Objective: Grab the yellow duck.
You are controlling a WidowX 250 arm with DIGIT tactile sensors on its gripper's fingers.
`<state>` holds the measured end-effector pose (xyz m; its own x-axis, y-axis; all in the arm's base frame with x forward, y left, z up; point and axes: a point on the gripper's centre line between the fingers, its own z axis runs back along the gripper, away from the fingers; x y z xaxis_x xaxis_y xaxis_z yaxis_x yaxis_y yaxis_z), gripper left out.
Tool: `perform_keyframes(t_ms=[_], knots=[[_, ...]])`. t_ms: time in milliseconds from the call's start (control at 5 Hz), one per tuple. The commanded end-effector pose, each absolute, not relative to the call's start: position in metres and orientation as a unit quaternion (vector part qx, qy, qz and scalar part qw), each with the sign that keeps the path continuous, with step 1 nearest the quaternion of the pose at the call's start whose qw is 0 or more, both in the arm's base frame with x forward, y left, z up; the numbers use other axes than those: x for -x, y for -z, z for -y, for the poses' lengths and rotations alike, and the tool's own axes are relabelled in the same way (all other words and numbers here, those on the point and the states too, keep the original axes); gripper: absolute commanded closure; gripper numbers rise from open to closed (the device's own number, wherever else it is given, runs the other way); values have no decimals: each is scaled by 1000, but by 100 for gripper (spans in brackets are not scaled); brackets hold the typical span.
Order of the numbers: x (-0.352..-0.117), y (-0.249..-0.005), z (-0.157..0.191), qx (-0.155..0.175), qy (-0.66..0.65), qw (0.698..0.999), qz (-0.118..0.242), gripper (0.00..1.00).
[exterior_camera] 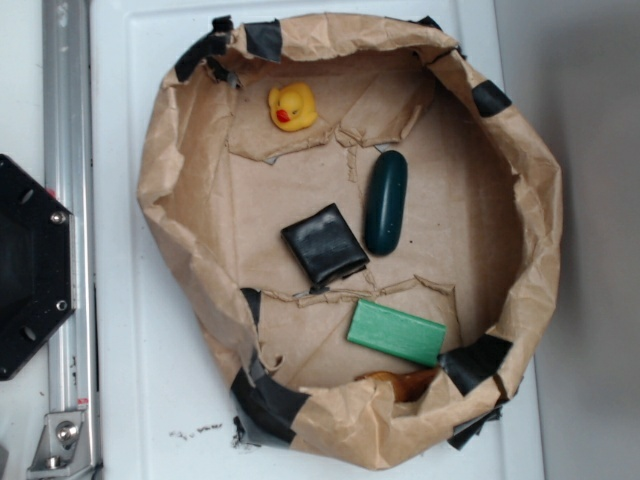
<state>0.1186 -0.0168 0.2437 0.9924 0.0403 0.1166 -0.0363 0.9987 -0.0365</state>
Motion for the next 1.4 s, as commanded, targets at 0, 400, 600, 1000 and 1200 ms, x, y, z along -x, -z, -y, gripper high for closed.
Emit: perform_keyframes(t_ms=[0,400,600,1000,1200], knots=[[-119,-244,17,17,-19,998,59,0],[-202,-215,-4,-21,125,989,80,0],[-231,-178,-2,-55,224,972,44,0],[-250,-107,-35,-12,302,953,-10,0],[-245,-77,-58,-29,306,951,-40,0]])
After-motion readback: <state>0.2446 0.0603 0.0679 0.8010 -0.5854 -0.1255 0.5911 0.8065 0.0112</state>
